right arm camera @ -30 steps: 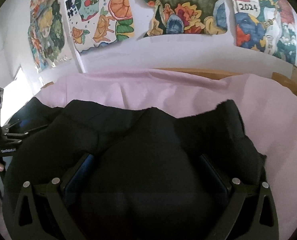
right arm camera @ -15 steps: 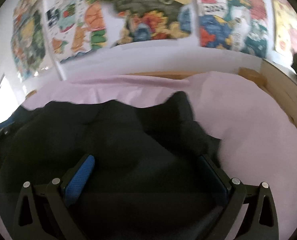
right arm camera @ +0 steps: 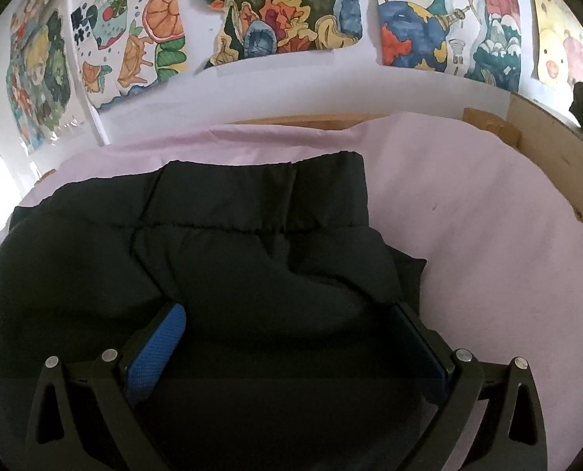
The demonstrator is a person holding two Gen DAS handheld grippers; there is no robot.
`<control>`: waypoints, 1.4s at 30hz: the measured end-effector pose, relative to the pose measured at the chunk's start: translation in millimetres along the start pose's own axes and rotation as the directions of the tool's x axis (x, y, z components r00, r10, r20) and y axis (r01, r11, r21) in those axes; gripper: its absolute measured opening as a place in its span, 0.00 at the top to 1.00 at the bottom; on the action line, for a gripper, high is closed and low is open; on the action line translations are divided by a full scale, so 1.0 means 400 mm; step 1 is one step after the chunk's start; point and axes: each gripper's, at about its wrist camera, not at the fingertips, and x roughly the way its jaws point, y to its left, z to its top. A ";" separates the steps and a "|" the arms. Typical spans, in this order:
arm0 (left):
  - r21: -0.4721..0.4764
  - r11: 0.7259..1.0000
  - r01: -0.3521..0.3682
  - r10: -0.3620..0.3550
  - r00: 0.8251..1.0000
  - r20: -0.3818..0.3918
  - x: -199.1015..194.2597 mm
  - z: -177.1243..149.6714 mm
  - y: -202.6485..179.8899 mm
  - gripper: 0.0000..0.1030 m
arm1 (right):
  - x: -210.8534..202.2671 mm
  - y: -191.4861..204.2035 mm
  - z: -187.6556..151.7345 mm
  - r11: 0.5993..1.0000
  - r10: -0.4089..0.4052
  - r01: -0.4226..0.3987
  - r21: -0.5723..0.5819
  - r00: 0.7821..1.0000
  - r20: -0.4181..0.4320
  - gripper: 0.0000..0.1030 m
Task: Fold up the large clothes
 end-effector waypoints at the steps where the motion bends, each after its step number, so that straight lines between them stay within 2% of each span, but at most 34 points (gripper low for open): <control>1: 0.000 1.000 0.000 0.000 1.000 0.000 -0.001 0.000 -0.001 0.02 | -0.002 0.001 0.000 1.000 -0.002 0.002 -0.001 1.000 0.001 0.00; 11: 0.002 1.000 -0.023 0.023 1.000 -0.019 -0.017 0.003 -0.004 0.02 | -0.021 -0.009 -0.009 1.000 0.003 -0.004 0.012 1.000 0.028 0.00; 17: -0.005 1.000 -0.027 0.027 1.000 0.010 -0.100 0.001 0.020 0.02 | -0.027 -0.008 -0.018 0.999 -0.035 0.035 0.014 0.999 0.012 0.00; 23: 0.034 0.997 -0.070 0.070 0.998 0.008 -0.178 -0.032 0.059 0.02 | -0.031 -0.029 -0.029 0.998 -0.029 0.031 0.060 0.999 -0.036 0.00; 29: 0.018 0.999 -0.051 0.052 0.998 -0.044 -0.229 -0.095 0.131 0.02 | -0.059 -0.043 -0.043 0.996 -0.033 0.037 0.077 0.998 -0.060 0.00; 33: -0.048 0.999 0.008 -0.011 0.998 -0.069 -0.248 -0.115 0.181 0.02 | -0.090 -0.043 -0.052 0.998 -0.021 0.024 0.059 0.998 -0.053 0.00; 34: -0.083 0.995 0.047 -0.053 0.996 -0.071 -0.252 -0.120 0.195 0.02 | -0.096 -0.046 -0.056 0.998 -0.004 0.007 0.057 0.999 -0.048 0.00; 38: -0.137 0.978 0.159 -0.171 0.982 -0.081 -0.261 -0.114 0.216 0.02 | -0.122 -0.078 -0.084 0.983 0.170 -0.167 0.071 0.985 -0.043 0.00; 40: -0.149 0.960 0.237 -0.254 0.961 -0.111 -0.255 -0.112 0.213 0.02 | -0.127 -0.101 -0.098 0.968 0.238 -0.232 0.095 0.970 -0.057 0.00; 42: -0.153 0.948 0.278 -0.298 0.945 -0.131 -0.249 -0.109 0.210 0.02 | -0.126 -0.137 -0.115 0.943 0.312 -0.299 0.147 0.947 -0.074 0.00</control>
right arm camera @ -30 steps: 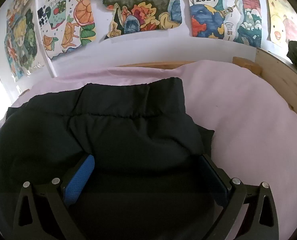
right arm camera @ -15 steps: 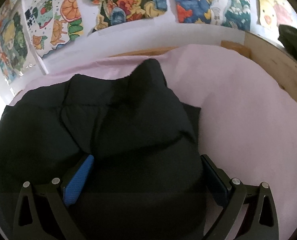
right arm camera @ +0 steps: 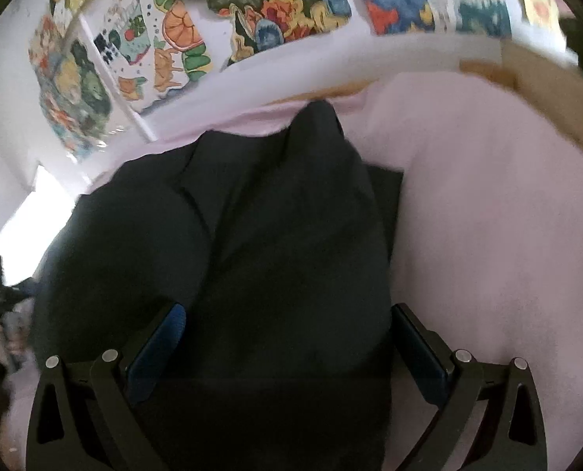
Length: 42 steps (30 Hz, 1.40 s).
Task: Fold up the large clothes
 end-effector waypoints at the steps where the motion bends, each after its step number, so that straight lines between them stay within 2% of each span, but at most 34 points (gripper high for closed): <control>1: 0.006 1.000 0.025 -0.025 1.000 -0.016 0.007 0.000 -0.005 0.02 | -0.002 -0.017 -0.004 0.999 0.030 -0.029 0.023 0.999 -0.014 0.00; 4: 0.027 0.998 0.057 -0.056 0.997 -0.059 0.025 0.005 -0.013 0.02 | -0.007 -0.049 -0.011 0.994 0.100 -0.098 0.054 0.994 -0.039 0.00; 6: 0.044 0.998 0.054 -0.050 0.995 -0.084 0.038 0.009 -0.015 0.02 | -0.005 -0.053 -0.013 0.991 0.127 -0.124 0.045 0.990 -0.055 0.00; 13: 0.057 0.994 0.098 -0.088 0.984 -0.157 0.105 0.015 -0.018 0.02 | 0.045 -0.060 -0.018 0.986 0.167 -0.163 0.037 0.977 -0.130 0.00; 17: 0.070 0.990 0.121 -0.107 0.978 -0.178 0.126 0.010 -0.018 0.02 | 0.069 -0.054 -0.011 0.972 0.234 -0.228 0.055 0.956 -0.178 0.00; 20: 0.100 0.989 0.111 -0.090 0.978 -0.189 0.144 -0.002 -0.019 0.02 | 0.090 -0.035 -0.016 0.964 0.263 -0.262 0.032 0.938 -0.227 0.00; 29: 0.157 0.986 0.061 -0.034 0.985 -0.168 0.165 -0.040 -0.026 0.01 | 0.098 -0.055 -0.035 0.960 0.281 -0.278 0.042 0.940 -0.194 0.00; 42: 0.177 0.982 -0.066 0.098 0.979 -0.178 0.161 -0.043 -0.065 0.01 | 0.105 -0.015 -0.027 0.973 0.230 -0.224 0.055 0.954 -0.192 0.01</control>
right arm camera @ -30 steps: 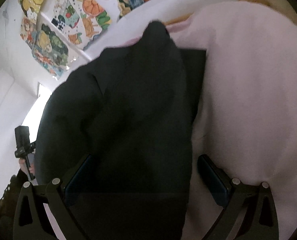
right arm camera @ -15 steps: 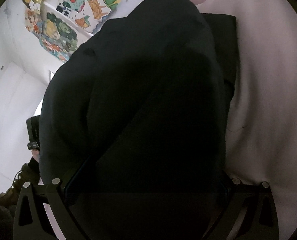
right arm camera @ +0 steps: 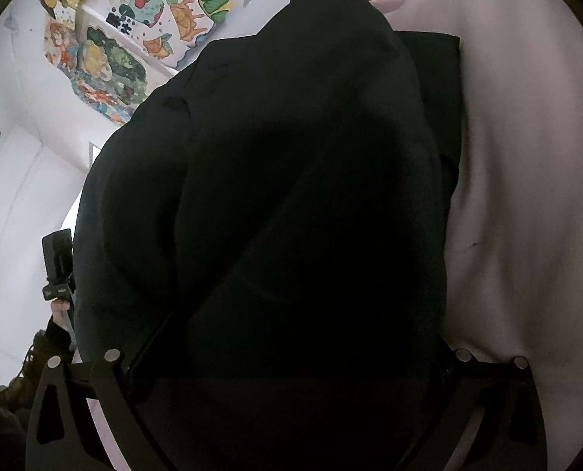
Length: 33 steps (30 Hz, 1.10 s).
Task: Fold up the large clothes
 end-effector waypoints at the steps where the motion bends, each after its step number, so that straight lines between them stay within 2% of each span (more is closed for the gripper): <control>1: 0.007 1.000 -0.008 0.008 1.000 0.001 0.001 0.000 -0.004 0.01 | 0.001 0.001 0.000 1.000 0.001 -0.001 0.001 1.000 0.002 0.02; 5: 0.027 0.999 -0.033 0.033 0.999 0.008 0.000 -0.005 -0.016 0.01 | -0.001 0.012 -0.002 1.000 -0.008 0.008 -0.007 1.000 0.028 0.07; 15: 0.056 0.996 -0.071 0.071 0.997 0.009 0.000 -0.004 -0.045 0.01 | -0.002 0.010 -0.005 1.000 -0.028 0.028 0.007 0.999 0.046 0.07; 21: 0.052 0.997 -0.063 0.063 0.998 0.004 -0.002 -0.006 -0.053 0.01 | -0.010 0.001 -0.011 0.999 -0.027 0.026 0.018 0.998 0.052 0.08; 26: 0.034 0.999 -0.035 0.034 0.999 0.025 -0.009 0.001 -0.054 0.05 | -0.022 0.017 -0.019 0.999 -0.043 0.043 0.006 0.996 0.077 0.19; 29: 0.010 1.000 -0.020 0.019 0.999 0.043 -0.015 0.004 -0.045 0.12 | -0.031 0.027 -0.025 0.999 -0.049 0.049 -0.002 0.994 0.095 0.28; 31: -0.026 1.000 -0.012 0.013 0.998 0.058 -0.020 0.009 -0.040 0.23 | -0.037 0.034 -0.027 0.999 -0.052 0.053 -0.007 0.993 0.104 0.34; 33: -0.076 0.997 -0.005 0.012 0.996 0.084 -0.039 0.012 -0.028 0.41 | -0.044 0.044 -0.027 0.998 -0.056 0.059 -0.022 0.993 0.108 0.42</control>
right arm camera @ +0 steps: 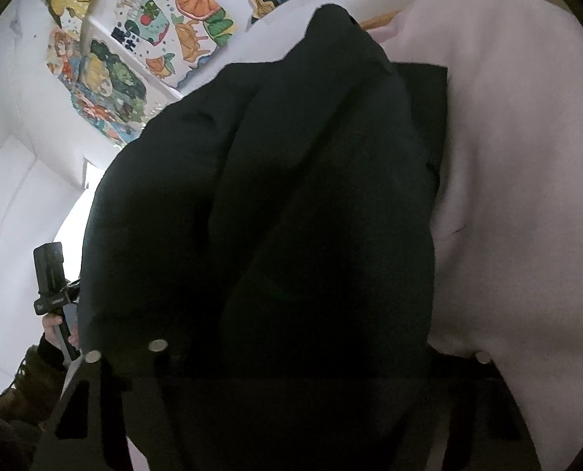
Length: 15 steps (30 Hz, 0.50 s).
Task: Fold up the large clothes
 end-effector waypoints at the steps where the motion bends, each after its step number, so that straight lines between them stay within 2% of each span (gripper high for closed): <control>1: -0.023 1.000 0.001 -0.001 1.000 0.007 -0.005 0.004 0.001 0.45 | -0.002 0.006 0.003 1.000 -0.005 0.005 -0.007 1.000 -0.001 0.44; 4: -0.084 0.996 -0.008 0.010 1.000 0.027 -0.020 0.006 0.002 0.58 | -0.010 0.020 0.007 1.000 -0.018 0.019 -0.025 1.000 0.003 0.51; 6: -0.087 0.996 -0.018 0.022 0.999 0.040 -0.031 0.008 -0.009 0.68 | -0.019 0.031 0.006 0.999 -0.022 0.023 -0.041 1.000 0.017 0.56; 9: -0.051 0.998 -0.047 0.050 0.997 0.064 -0.053 0.008 -0.041 0.76 | -0.033 0.038 0.002 0.999 -0.017 0.019 -0.049 0.999 0.037 0.62; 15: 0.000 0.997 -0.083 0.083 0.991 0.106 -0.094 0.000 -0.104 0.82 | -0.069 0.075 -0.002 0.998 -0.021 0.025 -0.056 0.997 0.077 0.69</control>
